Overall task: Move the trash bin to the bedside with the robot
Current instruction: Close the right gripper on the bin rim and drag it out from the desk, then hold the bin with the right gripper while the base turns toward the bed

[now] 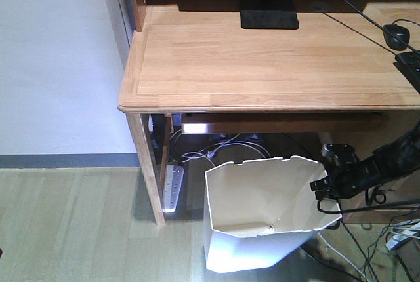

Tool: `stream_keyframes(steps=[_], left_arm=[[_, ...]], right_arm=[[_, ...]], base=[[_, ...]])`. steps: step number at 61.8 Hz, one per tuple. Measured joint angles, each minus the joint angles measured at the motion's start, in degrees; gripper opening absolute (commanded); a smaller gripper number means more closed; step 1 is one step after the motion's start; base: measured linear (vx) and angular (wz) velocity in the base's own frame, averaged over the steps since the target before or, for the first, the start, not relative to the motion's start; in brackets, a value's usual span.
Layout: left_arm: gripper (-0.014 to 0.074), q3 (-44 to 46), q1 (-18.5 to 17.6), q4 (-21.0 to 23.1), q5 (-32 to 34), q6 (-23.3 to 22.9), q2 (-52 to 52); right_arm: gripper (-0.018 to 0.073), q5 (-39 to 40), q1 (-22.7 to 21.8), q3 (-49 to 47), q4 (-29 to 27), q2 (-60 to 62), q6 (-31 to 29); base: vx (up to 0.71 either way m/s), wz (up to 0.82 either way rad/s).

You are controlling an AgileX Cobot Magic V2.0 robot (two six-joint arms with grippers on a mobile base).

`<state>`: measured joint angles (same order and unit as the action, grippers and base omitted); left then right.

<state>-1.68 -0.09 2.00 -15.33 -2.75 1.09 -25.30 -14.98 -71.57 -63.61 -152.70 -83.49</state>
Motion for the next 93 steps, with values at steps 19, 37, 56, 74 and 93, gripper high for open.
stream_keyframes(steps=[19, 37, 56, 74, 93], left_arm=[[-0.0006, 0.0, 0.0, 0.0, 0.0, 0.0, 0.0], [-0.0006, 0.0, 0.0, 0.0, 0.0, 0.0, 0.0], [-0.0006, 0.0, 0.0, 0.0, 0.0, 0.0, 0.0], [-0.0006, 0.0, 0.0, 0.0, 0.0, 0.0, 0.0], [-0.0006, 0.0, 0.0, 0.0, 0.0, 0.0, 0.0]], right_arm=[[-0.0006, 1.25, 0.0, 15.95, -1.46, 14.33, -2.85], [-0.0006, -0.71, 0.05, 23.38, -2.62, 25.79, -4.33], [-0.0006, -1.98, 0.05, 24.19, -4.36, 29.85, -4.37], [-0.0006, -1.92, 0.05, 24.39, -3.85, 29.85, -4.62], [-0.0006, -1.97, 0.05, 24.46, -3.85, 29.85, -4.67]], base=[[0.0, 0.0], [0.0, 0.0], [0.0, 0.0], [0.0, 0.0], [0.0, 0.0]])
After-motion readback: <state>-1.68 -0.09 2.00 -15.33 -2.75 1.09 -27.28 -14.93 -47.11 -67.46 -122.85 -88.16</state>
